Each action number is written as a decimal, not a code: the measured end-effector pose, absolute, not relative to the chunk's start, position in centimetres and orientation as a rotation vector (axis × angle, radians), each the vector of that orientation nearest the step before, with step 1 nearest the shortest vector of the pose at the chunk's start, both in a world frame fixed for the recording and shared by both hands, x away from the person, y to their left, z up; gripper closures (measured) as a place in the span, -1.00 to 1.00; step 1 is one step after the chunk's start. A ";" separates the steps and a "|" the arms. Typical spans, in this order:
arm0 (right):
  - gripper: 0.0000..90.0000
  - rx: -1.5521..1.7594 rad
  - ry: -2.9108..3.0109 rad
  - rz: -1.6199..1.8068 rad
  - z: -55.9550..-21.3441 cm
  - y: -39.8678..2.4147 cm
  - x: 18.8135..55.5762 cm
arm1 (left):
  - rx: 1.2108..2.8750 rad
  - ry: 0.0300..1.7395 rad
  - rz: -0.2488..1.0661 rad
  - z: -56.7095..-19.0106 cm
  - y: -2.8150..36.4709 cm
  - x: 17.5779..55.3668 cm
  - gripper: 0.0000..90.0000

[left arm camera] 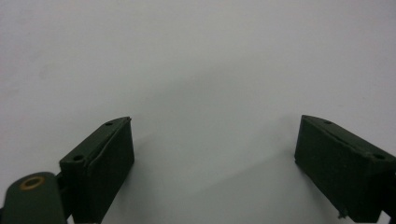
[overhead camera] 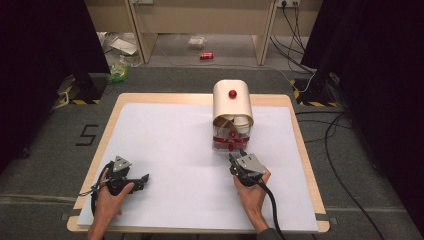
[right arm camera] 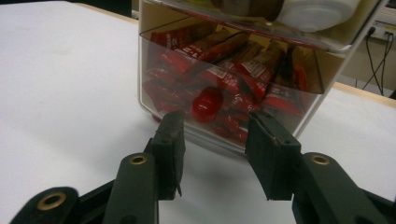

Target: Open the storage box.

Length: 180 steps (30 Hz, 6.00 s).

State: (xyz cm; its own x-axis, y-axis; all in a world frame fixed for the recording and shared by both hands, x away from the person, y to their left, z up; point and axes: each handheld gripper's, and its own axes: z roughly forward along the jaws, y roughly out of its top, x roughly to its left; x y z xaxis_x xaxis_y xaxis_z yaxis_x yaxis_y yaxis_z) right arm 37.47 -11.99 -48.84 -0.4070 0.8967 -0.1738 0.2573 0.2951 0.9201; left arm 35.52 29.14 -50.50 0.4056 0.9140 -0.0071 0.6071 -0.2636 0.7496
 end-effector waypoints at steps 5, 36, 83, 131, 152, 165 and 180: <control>0.39 1.002 1.848 1.128 -49.0 -11.6 37.9 | 1.981 1.292 0.576 -50.5 29.1 35.5 -0.75; 0.64 0.721 1.992 0.964 -48.9 -11.5 39.7 | 1.981 1.293 0.575 -50.5 29.1 35.5 -0.75; 0.52 0.595 1.987 1.032 -46.1 -12.1 37.5 | 1.983 1.292 0.582 -50.5 29.1 35.5 -0.76; 0.82 0.443 2.281 1.222 -44.7 -13.9 41.4 | 1.983 1.291 0.582 -50.5 29.1 35.5 -0.76; 0.97 0.357 2.278 1.252 -44.6 -14.6 39.1 | 1.984 1.289 0.589 -50.5 29.1 35.4 -0.76; 0.66 0.339 2.344 1.210 -44.8 -15.4 38.5 | 1.983 1.289 0.592 -50.5 29.0 35.4 -0.76; 0.70 0.334 2.405 1.138 -45.7 -15.3 38.4 | 1.984 1.288 0.591 -50.5 29.1 35.4 -0.76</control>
